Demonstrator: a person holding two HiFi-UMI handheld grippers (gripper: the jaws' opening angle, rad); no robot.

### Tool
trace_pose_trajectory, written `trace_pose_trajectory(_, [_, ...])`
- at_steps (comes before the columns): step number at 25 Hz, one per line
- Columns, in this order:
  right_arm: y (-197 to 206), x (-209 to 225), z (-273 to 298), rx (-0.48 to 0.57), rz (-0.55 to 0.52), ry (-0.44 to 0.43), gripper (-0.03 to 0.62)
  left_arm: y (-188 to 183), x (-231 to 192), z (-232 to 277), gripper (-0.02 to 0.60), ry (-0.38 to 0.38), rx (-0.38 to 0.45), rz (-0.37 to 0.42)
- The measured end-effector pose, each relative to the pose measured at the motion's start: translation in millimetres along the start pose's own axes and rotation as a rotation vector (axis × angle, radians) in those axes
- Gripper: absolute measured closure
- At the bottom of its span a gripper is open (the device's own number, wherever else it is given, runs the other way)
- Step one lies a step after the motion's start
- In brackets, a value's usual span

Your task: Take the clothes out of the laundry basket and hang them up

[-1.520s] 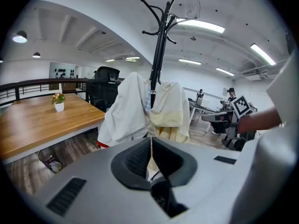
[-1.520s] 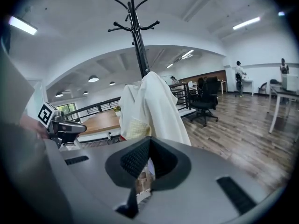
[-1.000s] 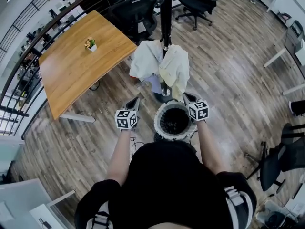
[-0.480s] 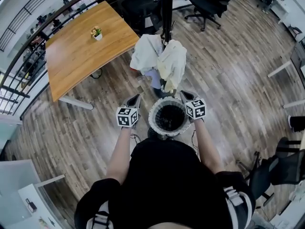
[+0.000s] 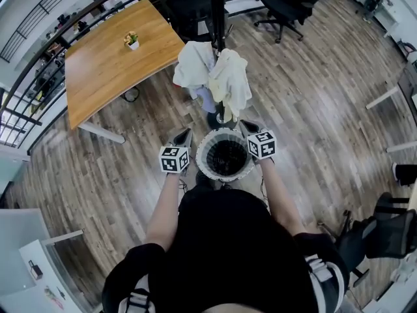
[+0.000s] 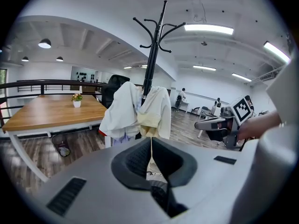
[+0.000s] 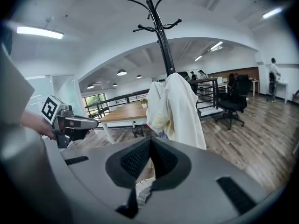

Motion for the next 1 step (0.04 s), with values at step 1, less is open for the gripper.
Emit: trace_pose_trajectory(1, [1.2, -1.1, -2.9, 0.0, -0.002, -0.006, 0.588, 3.3, 5.3, -1.2, 0.555, 0.0, -0.003, 0.003])
Point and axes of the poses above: the fingertips, and each gripper's own axes: z forward along the fingers, x to its right, y out of its underside, the point moved 5 cm from there along -z, backward along the fingers, and after that the axes turned 4 degrees about -z, right-handed, at the moved point
